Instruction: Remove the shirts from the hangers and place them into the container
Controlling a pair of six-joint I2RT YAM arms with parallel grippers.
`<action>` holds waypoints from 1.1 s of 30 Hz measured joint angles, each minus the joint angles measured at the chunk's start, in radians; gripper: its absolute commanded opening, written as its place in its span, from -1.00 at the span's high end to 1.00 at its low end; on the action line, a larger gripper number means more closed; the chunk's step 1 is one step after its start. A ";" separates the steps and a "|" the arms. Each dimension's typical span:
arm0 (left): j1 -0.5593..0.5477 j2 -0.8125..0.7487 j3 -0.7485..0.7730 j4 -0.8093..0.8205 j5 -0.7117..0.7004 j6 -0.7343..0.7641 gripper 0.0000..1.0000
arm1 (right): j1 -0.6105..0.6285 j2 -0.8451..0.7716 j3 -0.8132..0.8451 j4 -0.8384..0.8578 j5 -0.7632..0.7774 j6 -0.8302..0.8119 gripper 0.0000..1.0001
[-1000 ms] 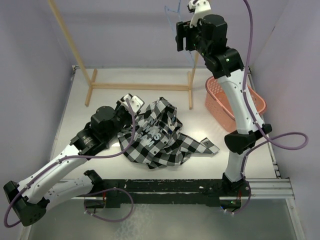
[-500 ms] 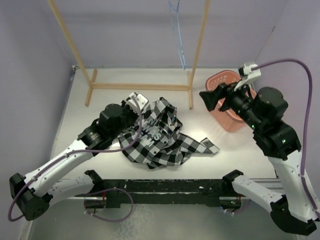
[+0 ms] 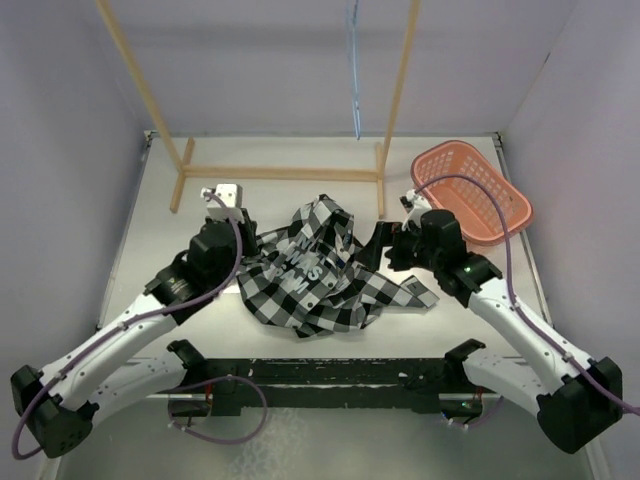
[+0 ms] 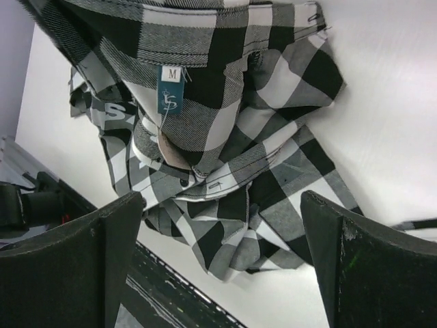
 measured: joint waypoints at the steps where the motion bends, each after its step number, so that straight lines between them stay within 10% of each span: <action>1: 0.005 0.016 -0.014 0.002 -0.021 -0.051 0.55 | 0.000 0.011 -0.026 0.037 -0.017 0.014 -1.00; 11: 0.039 0.160 -0.235 0.012 -0.076 -0.363 0.57 | 0.002 0.129 -0.191 0.380 -0.126 0.117 -0.99; 33: 0.042 0.469 -0.330 0.306 0.058 -0.473 0.91 | 0.075 0.533 -0.216 0.759 -0.181 0.193 -1.00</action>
